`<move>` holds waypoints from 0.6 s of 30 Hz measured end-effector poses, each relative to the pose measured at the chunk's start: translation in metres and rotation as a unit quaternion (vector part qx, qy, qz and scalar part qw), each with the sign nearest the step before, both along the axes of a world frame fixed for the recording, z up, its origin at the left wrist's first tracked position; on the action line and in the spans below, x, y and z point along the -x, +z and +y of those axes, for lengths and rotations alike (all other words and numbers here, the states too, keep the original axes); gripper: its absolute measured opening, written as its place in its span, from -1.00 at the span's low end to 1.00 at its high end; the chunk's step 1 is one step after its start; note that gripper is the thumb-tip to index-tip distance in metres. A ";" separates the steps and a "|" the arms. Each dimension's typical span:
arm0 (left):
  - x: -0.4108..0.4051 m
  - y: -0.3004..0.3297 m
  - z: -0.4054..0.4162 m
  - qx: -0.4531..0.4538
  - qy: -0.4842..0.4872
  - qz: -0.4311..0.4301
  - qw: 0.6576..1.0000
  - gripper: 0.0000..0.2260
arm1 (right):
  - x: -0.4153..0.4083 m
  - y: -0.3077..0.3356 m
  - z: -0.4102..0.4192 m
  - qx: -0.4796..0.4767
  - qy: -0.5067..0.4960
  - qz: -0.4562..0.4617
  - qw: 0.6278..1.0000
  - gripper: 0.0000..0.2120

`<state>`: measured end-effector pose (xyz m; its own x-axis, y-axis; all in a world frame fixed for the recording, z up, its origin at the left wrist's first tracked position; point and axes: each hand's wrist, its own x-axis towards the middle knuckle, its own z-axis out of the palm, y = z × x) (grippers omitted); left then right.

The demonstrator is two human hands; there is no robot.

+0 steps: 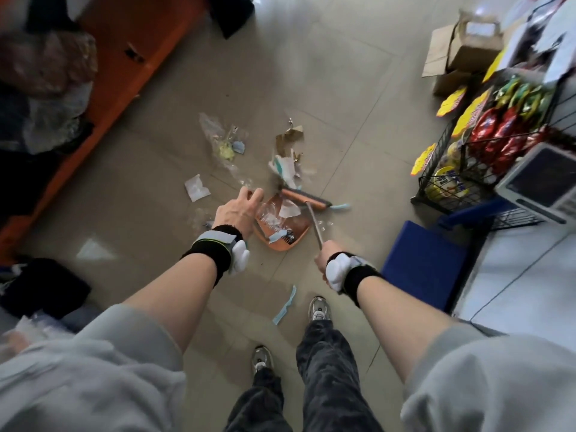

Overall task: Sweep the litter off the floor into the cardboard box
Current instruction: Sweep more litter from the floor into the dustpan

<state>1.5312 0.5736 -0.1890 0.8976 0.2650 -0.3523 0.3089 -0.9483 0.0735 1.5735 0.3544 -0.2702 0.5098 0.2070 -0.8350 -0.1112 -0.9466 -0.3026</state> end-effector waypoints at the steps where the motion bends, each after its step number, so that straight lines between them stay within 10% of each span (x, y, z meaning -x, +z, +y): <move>1: 0.004 0.002 0.000 0.003 0.001 -0.001 1.000 -0.47 | 0.013 0.004 0.004 -0.004 0.012 0.004 1.000 -0.68; 18: 0.147 0.031 0.038 0.050 -0.108 -0.074 0.990 -0.56 | 0.234 0.066 0.013 0.036 0.001 0.002 0.999 -0.72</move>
<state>1.3844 0.6120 -0.1577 0.9732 0.0315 -0.2280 0.0782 -0.9769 0.1989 1.3400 0.3673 -0.2043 0.5056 0.1471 -0.8502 -0.1099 -0.9664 -0.2326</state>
